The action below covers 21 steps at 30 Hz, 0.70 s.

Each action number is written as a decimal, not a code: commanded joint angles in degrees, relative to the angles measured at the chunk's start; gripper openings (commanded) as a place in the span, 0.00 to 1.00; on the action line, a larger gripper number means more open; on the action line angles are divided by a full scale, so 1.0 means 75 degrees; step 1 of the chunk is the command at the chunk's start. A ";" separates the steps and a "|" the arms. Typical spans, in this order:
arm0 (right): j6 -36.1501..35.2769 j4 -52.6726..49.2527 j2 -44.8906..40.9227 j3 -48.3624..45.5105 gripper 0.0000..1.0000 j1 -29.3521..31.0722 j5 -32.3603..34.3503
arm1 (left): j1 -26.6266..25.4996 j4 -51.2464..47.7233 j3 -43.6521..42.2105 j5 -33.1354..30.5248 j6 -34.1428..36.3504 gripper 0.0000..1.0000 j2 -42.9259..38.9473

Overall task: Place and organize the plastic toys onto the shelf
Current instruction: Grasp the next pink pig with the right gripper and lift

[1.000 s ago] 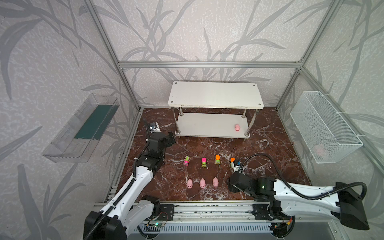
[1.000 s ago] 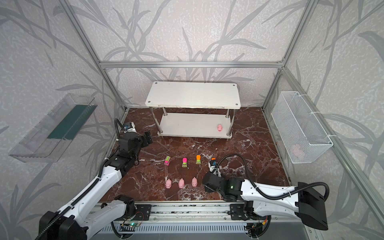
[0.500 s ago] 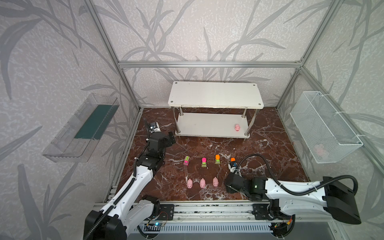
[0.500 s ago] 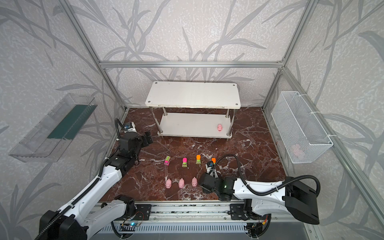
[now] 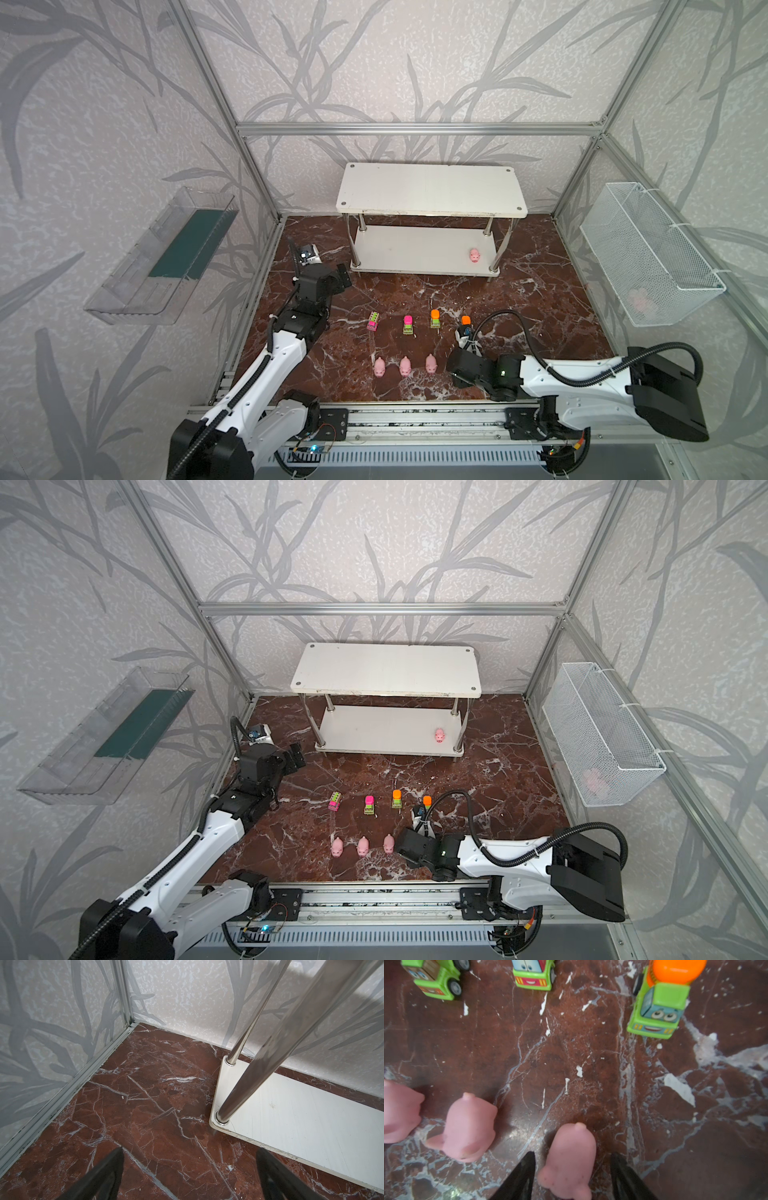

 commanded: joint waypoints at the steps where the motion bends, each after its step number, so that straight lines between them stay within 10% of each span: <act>1: 0.0074 0.0044 0.0132 0.0124 0.57 0.0057 -0.0003 | -0.0016 0.0032 -0.0077 -0.0137 -0.0152 0.97 0.0030; 21: -0.0285 -0.0879 -0.0182 0.0552 0.34 0.0062 0.0268 | -0.0026 0.0047 -0.0078 -0.0167 -0.0151 0.97 0.0060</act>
